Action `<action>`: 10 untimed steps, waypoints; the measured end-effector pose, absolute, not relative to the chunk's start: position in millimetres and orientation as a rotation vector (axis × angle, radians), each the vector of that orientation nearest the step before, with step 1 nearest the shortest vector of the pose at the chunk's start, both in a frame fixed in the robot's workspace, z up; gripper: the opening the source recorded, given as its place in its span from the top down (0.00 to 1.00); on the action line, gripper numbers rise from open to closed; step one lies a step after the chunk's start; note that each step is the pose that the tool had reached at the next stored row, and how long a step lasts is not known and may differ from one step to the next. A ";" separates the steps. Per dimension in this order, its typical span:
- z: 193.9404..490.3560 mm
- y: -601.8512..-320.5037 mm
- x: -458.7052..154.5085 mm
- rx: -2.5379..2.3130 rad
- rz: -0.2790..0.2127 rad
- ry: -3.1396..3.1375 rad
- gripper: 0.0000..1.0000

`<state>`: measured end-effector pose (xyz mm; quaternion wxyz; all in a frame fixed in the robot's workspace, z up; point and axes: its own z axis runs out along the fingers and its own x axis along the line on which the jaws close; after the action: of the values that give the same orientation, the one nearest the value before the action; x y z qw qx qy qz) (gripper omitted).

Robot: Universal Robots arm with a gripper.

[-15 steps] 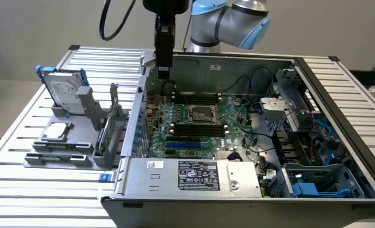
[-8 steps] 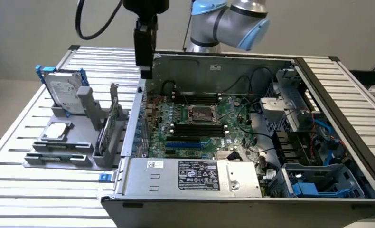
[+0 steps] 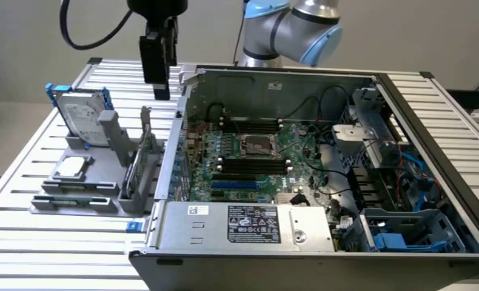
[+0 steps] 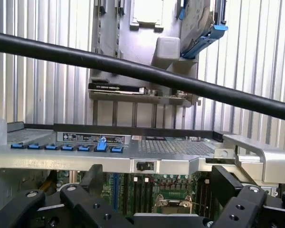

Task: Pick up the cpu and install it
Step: 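Reach for the cpu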

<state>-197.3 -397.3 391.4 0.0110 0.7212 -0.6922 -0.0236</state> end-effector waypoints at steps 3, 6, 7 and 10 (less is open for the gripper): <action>391.3 -397.1 -210.8 2.250 -0.074 -2.160 0.09; 391.3 -397.0 -224.3 2.250 -0.074 -2.160 0.22; 391.3 -396.9 -228.8 2.250 -0.074 -2.160 0.22; 391.2 -396.8 -242.7 2.250 -0.074 -2.160 0.34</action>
<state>-242.7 -396.8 391.2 0.0110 0.7212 -0.6922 -0.0236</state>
